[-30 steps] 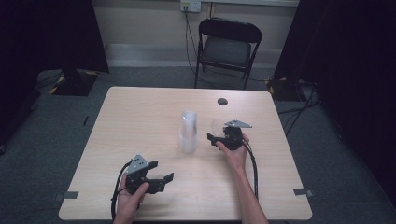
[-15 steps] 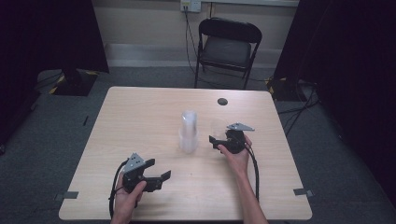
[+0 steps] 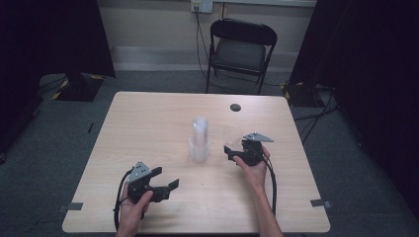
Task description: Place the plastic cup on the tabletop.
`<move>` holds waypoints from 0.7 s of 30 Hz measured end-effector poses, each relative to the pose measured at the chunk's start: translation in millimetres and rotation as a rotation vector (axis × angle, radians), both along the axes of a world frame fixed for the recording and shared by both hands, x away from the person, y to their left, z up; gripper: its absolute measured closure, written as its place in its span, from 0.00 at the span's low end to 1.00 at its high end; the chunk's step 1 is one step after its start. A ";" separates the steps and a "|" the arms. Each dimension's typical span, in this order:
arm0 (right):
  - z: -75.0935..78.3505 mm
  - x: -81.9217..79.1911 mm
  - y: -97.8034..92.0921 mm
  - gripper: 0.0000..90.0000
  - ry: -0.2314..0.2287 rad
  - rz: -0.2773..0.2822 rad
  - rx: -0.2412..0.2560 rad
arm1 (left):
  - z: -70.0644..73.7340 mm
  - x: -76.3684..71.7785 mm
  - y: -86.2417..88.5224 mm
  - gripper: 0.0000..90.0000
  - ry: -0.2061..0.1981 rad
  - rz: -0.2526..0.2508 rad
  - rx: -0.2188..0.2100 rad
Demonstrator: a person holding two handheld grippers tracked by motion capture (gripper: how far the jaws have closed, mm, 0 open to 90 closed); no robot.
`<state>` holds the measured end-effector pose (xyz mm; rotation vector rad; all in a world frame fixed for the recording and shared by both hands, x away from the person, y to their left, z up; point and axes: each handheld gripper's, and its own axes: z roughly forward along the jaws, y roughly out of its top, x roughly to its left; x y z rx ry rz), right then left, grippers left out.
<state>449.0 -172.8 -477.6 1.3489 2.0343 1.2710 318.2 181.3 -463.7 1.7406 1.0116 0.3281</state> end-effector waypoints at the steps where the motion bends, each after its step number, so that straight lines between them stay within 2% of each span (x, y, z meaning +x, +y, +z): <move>1: 0.4 -2.8 -1.6 0.17 0.004 0.002 0.002 | 0.0 0.0 0.3 0.18 0.000 0.000 0.000; 7: 4.0 -13.1 -5.1 0.19 -0.001 0.002 0.007 | -0.3 0.3 1.2 0.18 -0.009 0.007 0.005; 9: 6.6 -19.8 -6.7 0.22 -0.034 -0.007 0.011 | -0.2 -0.3 1.8 0.18 -0.018 -0.003 0.002; 12: 7.7 -26.5 -9.8 0.22 -0.033 -0.002 0.029 | -0.3 -0.2 2.4 0.18 -0.017 0.001 0.006; 16: 8.2 -32.1 -10.6 0.22 -0.021 -0.003 0.029 | -0.9 -0.8 3.8 0.18 -0.017 0.005 0.007; 20: 9.6 -42.5 -8.2 0.22 -0.025 0.010 0.027 | -3.1 -2.7 6.4 0.18 -0.030 -0.009 -0.007; 21: 10.3 -48.7 -6.1 0.26 -0.046 0.022 0.021 | -4.3 -3.7 6.8 0.18 -0.029 -0.011 -0.008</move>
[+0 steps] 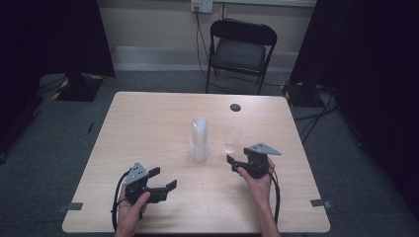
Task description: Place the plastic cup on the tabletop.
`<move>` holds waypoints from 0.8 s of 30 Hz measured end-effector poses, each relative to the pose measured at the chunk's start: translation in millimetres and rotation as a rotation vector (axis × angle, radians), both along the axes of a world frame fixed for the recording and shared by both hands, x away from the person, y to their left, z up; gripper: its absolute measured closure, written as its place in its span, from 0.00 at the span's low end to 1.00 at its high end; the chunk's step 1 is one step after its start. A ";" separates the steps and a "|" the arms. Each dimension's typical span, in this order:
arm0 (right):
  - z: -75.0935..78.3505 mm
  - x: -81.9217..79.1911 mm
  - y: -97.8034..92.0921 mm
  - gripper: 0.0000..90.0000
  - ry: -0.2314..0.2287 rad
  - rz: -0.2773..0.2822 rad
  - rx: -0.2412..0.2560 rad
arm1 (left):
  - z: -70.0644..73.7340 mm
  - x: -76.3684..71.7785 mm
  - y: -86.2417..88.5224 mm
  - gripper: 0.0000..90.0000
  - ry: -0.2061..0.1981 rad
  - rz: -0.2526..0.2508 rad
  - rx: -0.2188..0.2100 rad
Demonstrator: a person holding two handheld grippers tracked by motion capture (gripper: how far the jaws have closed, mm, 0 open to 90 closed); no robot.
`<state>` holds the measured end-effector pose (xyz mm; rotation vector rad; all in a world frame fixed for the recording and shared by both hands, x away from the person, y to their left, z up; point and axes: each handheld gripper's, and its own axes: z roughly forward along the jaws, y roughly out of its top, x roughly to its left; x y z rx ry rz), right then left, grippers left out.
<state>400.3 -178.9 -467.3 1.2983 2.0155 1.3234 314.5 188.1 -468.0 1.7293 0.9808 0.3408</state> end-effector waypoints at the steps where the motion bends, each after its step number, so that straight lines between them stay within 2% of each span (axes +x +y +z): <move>1: 0.0 0.0 0.0 0.26 0.000 0.000 0.000 | 0.0 0.0 0.0 0.18 0.000 0.000 0.000; 2: 0.9 -6.6 1.7 0.26 -0.015 -0.001 -0.002 | -0.8 -0.4 0.0 0.18 0.000 0.001 -0.001; 4: 1.3 -12.2 3.2 0.25 -0.019 0.006 0.007 | -3.4 -1.0 -0.1 0.18 0.007 0.011 0.012; 7: 1.0 -19.1 5.2 0.25 -0.023 0.010 0.011 | -5.0 -2.3 1.3 0.18 0.006 0.025 0.007; 16: -7.3 -46.1 5.6 0.22 0.015 0.017 0.034 | -12.0 -6.2 7.5 0.18 0.013 0.072 0.039; 20: -9.8 -55.4 2.8 0.21 0.021 0.010 0.045 | -13.6 -6.8 9.0 0.18 0.011 0.084 0.037; 22: -14.2 -65.7 2.2 0.21 0.033 -0.003 0.038 | -15.6 -7.6 9.9 0.18 0.005 0.095 0.040; 24: -16.9 -72.0 1.8 0.20 0.034 -0.011 0.053 | -16.7 -7.8 9.8 0.18 0.008 0.094 0.044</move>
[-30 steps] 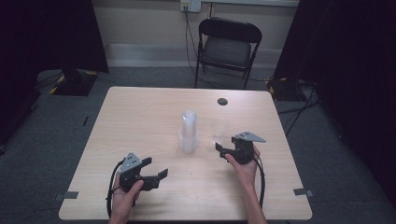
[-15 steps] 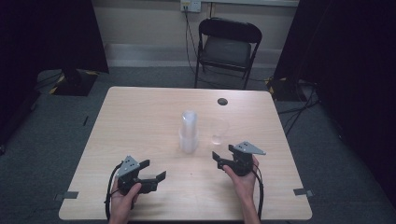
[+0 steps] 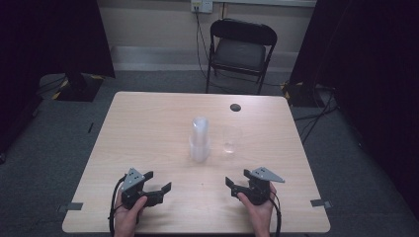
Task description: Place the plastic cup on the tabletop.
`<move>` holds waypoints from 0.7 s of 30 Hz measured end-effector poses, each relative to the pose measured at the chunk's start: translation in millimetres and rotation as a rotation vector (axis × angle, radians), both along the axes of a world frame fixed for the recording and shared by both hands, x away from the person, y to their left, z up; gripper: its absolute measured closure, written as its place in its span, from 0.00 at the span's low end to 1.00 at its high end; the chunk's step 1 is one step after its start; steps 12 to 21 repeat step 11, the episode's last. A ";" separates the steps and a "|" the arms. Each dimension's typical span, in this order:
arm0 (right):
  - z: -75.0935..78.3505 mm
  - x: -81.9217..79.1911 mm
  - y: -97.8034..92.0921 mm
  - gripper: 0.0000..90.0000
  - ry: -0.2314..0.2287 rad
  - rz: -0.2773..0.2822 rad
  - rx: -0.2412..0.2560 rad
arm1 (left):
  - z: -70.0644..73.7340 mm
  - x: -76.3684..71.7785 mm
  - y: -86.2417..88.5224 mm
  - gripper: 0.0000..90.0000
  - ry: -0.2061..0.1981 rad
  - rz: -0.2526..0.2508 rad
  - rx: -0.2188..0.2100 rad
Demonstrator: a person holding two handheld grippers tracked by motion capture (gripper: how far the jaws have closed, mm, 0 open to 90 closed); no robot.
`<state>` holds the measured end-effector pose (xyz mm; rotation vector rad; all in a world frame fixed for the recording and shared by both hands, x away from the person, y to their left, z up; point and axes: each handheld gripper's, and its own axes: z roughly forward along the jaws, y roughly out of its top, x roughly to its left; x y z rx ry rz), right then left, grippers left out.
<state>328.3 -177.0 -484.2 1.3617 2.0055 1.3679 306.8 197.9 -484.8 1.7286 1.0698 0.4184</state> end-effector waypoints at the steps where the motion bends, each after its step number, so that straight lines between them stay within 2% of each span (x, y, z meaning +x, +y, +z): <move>1: 0.0 0.0 0.0 0.20 0.000 0.000 0.000 | 0.0 0.0 0.0 0.18 0.000 0.000 0.000; 5: -3.2 -9.9 -3.9 0.21 0.001 -0.015 0.037 | -2.0 -0.6 0.6 0.18 0.001 0.006 0.001; 9: -5.0 -10.6 -8.7 0.20 0.001 -0.036 0.047 | -3.3 1.3 4.7 0.18 0.007 0.032 -0.010; 10: -5.8 -7.5 -9.5 0.20 0.004 -0.040 0.029 | -2.7 1.2 5.7 0.18 0.001 0.033 -0.014; 21: -5.8 -7.5 -9.5 0.20 0.004 -0.040 0.029 | -2.7 1.2 5.7 0.18 0.001 0.033 -0.014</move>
